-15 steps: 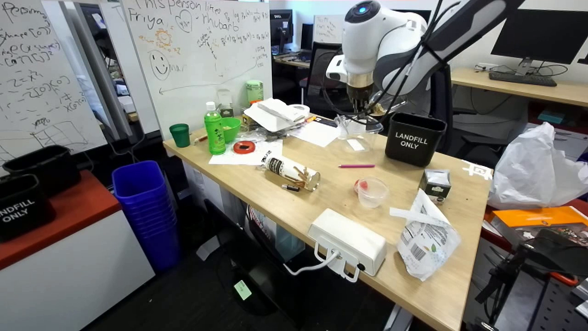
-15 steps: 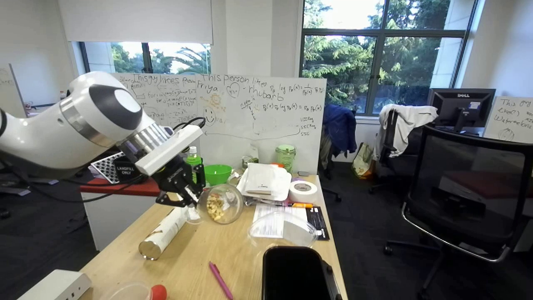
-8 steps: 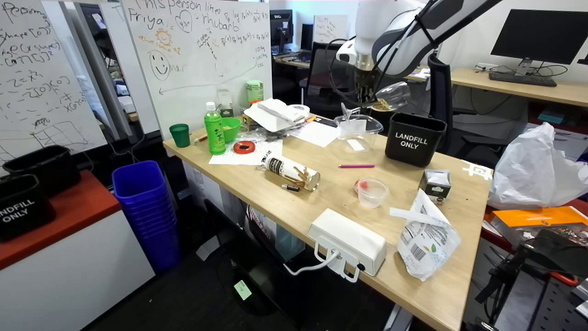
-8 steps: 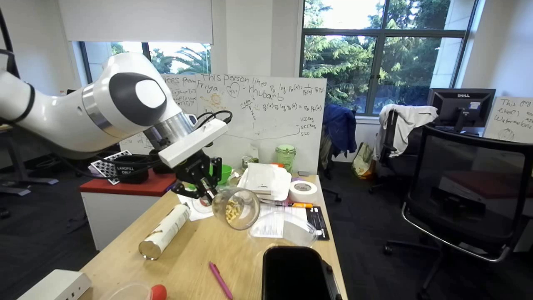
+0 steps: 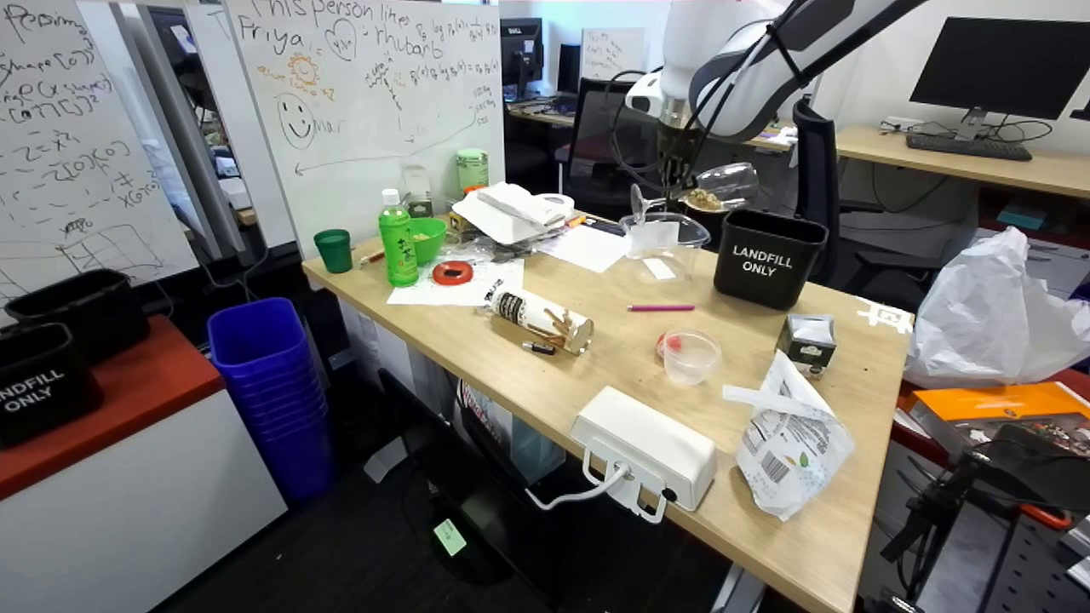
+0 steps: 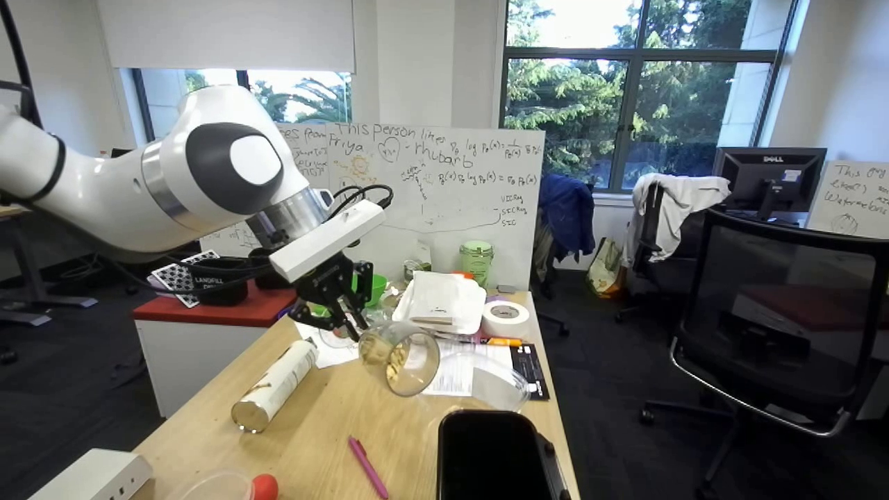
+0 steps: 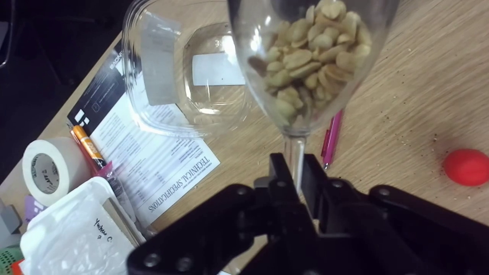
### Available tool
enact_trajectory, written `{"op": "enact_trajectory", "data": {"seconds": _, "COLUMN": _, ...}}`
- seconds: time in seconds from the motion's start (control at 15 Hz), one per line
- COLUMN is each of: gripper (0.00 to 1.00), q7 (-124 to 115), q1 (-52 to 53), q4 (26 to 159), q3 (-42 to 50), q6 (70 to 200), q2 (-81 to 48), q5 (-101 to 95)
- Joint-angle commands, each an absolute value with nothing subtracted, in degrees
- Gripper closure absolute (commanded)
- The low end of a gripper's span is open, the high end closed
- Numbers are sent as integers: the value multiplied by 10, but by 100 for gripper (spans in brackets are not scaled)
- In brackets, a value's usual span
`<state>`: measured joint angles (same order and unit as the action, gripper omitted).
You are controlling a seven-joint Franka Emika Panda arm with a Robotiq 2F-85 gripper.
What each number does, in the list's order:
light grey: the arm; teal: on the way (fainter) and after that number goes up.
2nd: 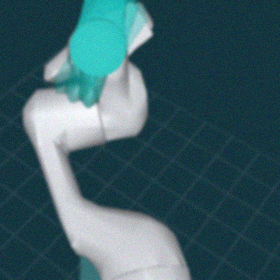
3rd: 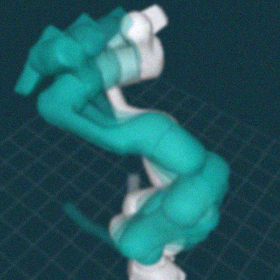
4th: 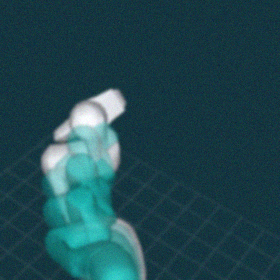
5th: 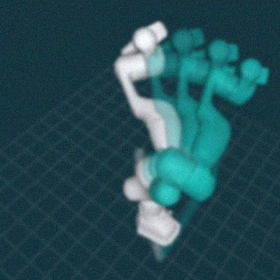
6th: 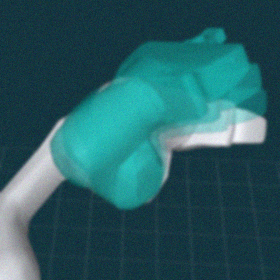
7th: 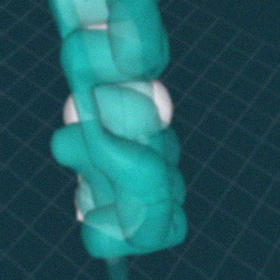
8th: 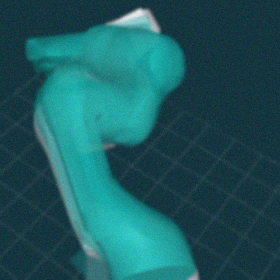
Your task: Pour the contents of the wine glass into the black bin
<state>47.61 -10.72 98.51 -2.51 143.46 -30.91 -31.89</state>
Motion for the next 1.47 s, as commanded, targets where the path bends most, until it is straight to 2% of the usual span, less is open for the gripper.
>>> {"op": "enact_trajectory", "data": {"seconds": 0.0, "gripper": 86, "q7": 486, "q1": -89, "q4": 986, "q3": -4, "q6": 1438, "q2": -308, "q5": -302}}
{"op": "enact_trajectory", "data": {"seconds": 1.0, "gripper": 86, "q7": 486, "q1": -89, "q4": 986, "q3": -4, "q6": 1438, "q2": -308, "q5": -302}}
{"op": "enact_trajectory", "data": {"seconds": 1.07, "gripper": 96, "q7": 486, "q1": -89, "q4": 986, "q3": -4, "q6": 1438, "q2": -308, "q5": -302}}
{"op": "enact_trajectory", "data": {"seconds": 1.4, "gripper": 96, "q7": 486, "q1": -82, "q4": 967, "q3": 11, "q6": 1420, "q2": -317, "q5": -289}}
